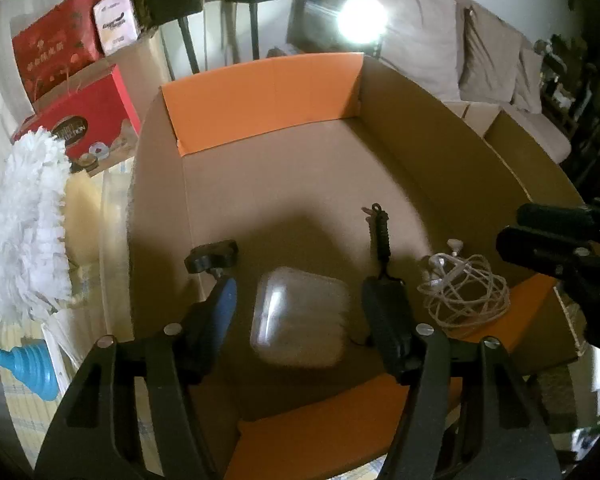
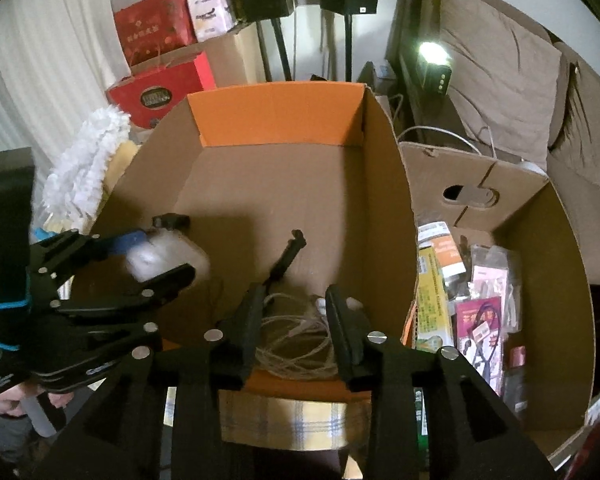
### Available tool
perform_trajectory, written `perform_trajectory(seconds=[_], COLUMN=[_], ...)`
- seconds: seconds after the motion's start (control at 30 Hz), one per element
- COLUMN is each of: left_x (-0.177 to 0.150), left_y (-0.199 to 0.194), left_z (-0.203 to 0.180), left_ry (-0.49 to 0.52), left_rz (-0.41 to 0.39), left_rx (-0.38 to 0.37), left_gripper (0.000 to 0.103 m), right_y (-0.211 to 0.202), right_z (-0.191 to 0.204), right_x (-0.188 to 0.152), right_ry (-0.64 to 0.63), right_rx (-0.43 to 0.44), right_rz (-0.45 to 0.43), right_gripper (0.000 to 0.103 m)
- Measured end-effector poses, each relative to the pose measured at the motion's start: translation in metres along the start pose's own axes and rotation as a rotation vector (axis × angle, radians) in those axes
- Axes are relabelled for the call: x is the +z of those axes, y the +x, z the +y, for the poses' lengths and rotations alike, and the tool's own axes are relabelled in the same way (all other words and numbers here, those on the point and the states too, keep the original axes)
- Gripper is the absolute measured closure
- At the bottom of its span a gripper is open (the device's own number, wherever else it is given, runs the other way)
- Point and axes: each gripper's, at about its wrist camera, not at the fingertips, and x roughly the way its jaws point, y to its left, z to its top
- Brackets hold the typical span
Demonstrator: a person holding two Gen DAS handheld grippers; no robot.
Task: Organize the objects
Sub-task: 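Open the left tool to drop the case while the right tool releases the earphones, then withdraw both tools from the orange box, then move the right tool toward the white handle of the feather duster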
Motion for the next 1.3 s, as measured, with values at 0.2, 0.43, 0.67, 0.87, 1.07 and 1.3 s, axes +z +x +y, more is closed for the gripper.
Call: perform_trajectory(seconds=[0.2, 0.43, 0.67, 0.87, 1.07, 1.3], left_x=[0.005, 0.011, 0.003, -0.007, -0.017, -0.028], left_y=[-0.028, -0.061, -0.08, -0.09, -0.098, -0.107], left_z=[0.023, 0.044, 0.059, 0.073, 0.086, 0.109], left_ry=[-0.081, -0.113, -0.128, -0.146, -0.164, -0.2], left_rz=[-0.047, -0.112, -0.153, -0.179, -0.178, -0.176], left_rx=[-0.055, -0.047, 0.009, 0.063, 0.078, 0.086], left_gripper=[0.03, 0.016, 0.002, 0.001, 0.001, 0.001], right_y=[-0.022, -0.039, -0.04, -0.04, -0.042, -0.039], right_z=[0.003, 0.017, 0.032, 0.045, 0.055, 0.072], right_x=[0.003, 0.01, 0.012, 0.011, 0.013, 0.015], right_ry=[0.015, -0.004, -0.024, -0.04, -0.03, -0.033], right_rx=[0.008, 0.017, 0.022, 0.016, 0.034, 0.053], right_rz=[-0.053, -0.101, -0.111, -0.122, -0.141, -0.146], right_gripper=[0.064, 0.058, 0.049, 0.037, 0.022, 0.018])
